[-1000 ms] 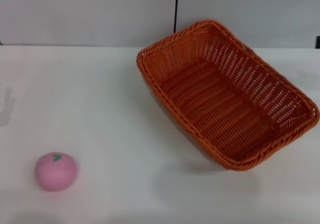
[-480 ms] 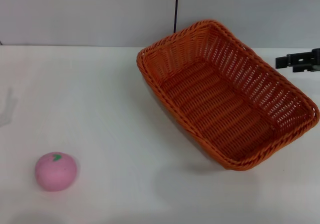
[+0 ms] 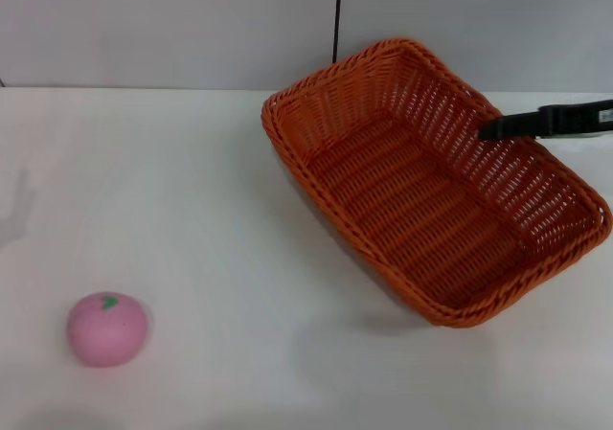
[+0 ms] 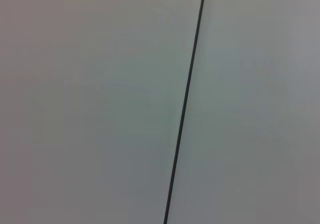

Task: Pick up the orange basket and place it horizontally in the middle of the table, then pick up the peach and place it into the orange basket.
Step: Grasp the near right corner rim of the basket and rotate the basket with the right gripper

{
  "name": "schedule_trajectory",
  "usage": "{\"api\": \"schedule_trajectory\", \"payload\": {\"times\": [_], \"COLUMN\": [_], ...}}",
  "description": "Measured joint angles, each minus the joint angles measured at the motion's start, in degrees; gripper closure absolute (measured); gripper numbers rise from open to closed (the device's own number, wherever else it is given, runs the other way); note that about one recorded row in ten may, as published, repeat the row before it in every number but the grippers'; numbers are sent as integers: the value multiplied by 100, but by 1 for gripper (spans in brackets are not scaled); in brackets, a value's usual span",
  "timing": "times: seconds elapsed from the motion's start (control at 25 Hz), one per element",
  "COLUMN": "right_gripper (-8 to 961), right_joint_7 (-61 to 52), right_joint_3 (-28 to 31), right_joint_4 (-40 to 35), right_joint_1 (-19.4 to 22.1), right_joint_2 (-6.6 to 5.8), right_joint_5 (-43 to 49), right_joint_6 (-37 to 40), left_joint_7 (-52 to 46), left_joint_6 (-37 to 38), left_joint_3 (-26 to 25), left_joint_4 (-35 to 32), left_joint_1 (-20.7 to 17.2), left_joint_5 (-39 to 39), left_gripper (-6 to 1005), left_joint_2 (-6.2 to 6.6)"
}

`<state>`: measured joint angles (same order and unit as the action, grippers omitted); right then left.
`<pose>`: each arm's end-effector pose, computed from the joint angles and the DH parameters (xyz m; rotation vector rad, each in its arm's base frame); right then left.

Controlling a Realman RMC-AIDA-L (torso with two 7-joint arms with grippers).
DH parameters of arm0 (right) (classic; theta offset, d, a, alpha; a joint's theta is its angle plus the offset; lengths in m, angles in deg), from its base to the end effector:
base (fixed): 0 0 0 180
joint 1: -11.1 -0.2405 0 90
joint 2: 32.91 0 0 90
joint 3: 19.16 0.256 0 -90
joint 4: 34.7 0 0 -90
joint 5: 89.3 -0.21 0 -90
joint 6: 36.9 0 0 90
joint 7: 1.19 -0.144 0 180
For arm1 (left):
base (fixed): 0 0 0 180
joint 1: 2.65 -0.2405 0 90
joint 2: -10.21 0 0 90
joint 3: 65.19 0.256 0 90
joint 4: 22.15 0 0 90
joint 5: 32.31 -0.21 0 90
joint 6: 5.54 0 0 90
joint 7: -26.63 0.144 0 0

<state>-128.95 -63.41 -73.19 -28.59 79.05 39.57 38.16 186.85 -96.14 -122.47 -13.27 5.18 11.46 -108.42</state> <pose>0.2678 0.4005 0.0388 -2.3612 1.4433 0.3175 -0.3701 0.2198 0.0364 -1.2890 -0.5370 -0.9151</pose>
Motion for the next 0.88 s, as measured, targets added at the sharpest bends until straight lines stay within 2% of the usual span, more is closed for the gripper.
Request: {"api": "schedule_trajectory", "payload": {"times": [0.28, 0.6, 0.76, 0.88], "right_gripper": [167, 245, 405, 510], "right_joint_7": [76, 83, 128, 368], "right_joint_3": [-193, -178, -184, -161], "right_joint_4": [112, 99, 90, 32], "right_joint_1": [-12, 59, 73, 103], "right_joint_2": [96, 115, 125, 178], "right_joint_5": [4, 4, -3, -30], "right_joint_6": [-295, -321, -337, -342], "left_joint_7": [-4, -14, -16, -17], "left_joint_6": [-1, -1, -1, 7], "left_joint_3": [7, 7, 8, 14], "left_joint_4": [0, 0, 0, 0], "left_joint_1": [-46, -42, -29, -18], "left_joint_5": [0, 0, 0, 0], "left_gripper": [186, 186, 186, 186], "left_joint_2": [-11, -11, -11, -11]}}
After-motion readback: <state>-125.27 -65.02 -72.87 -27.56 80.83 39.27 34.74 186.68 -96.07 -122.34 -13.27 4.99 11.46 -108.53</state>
